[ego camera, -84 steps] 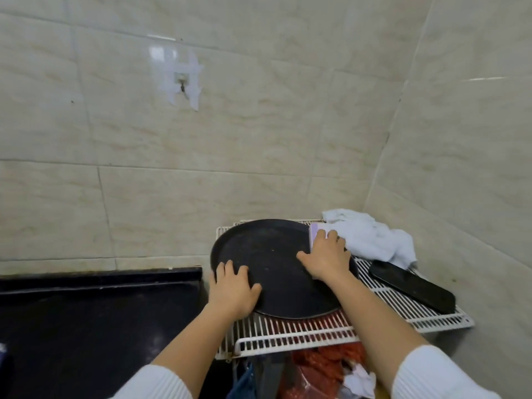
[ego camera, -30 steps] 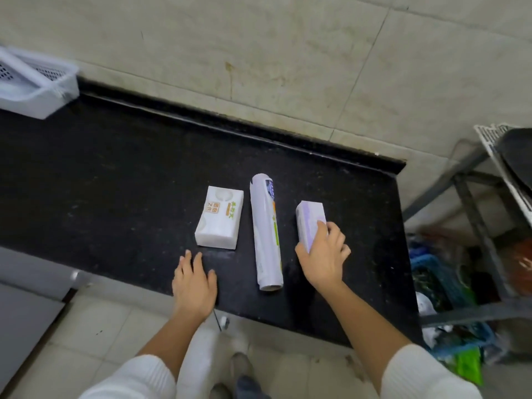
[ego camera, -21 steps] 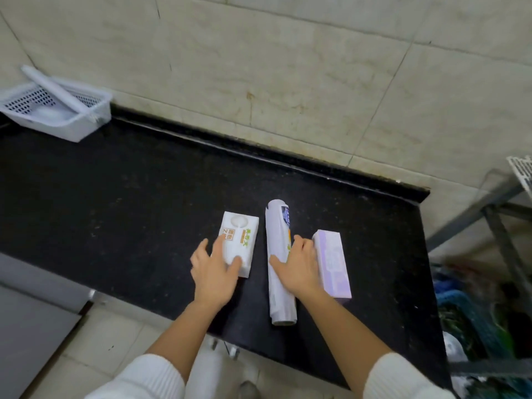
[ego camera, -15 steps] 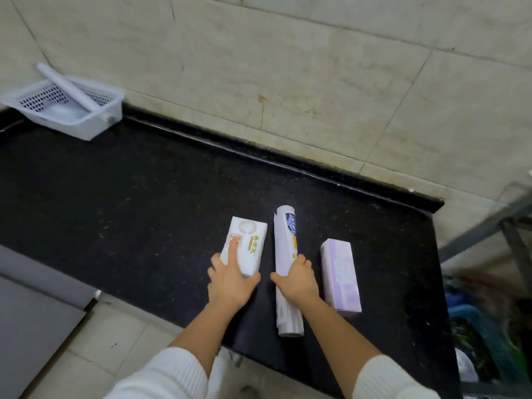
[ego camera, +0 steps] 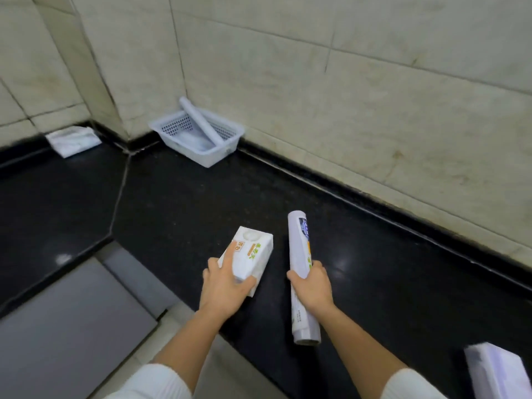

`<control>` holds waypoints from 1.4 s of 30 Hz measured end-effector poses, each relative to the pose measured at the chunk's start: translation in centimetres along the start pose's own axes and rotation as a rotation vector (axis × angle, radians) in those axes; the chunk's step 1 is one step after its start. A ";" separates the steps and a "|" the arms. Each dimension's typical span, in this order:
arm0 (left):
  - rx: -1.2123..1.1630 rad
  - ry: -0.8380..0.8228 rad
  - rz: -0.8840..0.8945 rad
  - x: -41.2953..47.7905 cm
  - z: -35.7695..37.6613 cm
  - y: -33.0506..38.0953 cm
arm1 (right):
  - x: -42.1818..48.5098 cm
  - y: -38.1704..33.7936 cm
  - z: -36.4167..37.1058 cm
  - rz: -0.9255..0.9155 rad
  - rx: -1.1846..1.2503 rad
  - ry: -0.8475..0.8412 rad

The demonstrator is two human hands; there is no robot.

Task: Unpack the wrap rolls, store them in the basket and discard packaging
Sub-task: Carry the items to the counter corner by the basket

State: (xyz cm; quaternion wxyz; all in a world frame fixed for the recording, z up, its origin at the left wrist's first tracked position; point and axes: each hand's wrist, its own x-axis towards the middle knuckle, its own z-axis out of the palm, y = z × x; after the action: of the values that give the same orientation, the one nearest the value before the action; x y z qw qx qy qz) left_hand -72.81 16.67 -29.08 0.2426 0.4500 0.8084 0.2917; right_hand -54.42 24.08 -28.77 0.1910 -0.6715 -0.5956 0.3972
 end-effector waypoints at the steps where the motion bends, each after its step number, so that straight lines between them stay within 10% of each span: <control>1: 0.011 0.017 -0.019 1.2 -2.0 -1.7 | 0.2 -1.9 2.1 -0.010 0.003 -0.012; 15: 0.024 0.120 -0.169 19.1 -26.6 -22.8 | 3.0 -27.1 29.5 -0.097 -0.108 -0.238; 42: 0.258 0.021 -0.064 49.6 -37.7 -32.5 | 20.3 -40.7 41.5 -0.027 -0.283 -0.118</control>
State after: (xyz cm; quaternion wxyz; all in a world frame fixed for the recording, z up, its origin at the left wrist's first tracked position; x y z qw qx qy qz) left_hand -140.21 36.42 -31.07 0.1833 0.4482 0.8557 0.1822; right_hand -112.90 43.27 -30.65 0.0646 -0.6591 -0.6649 0.3454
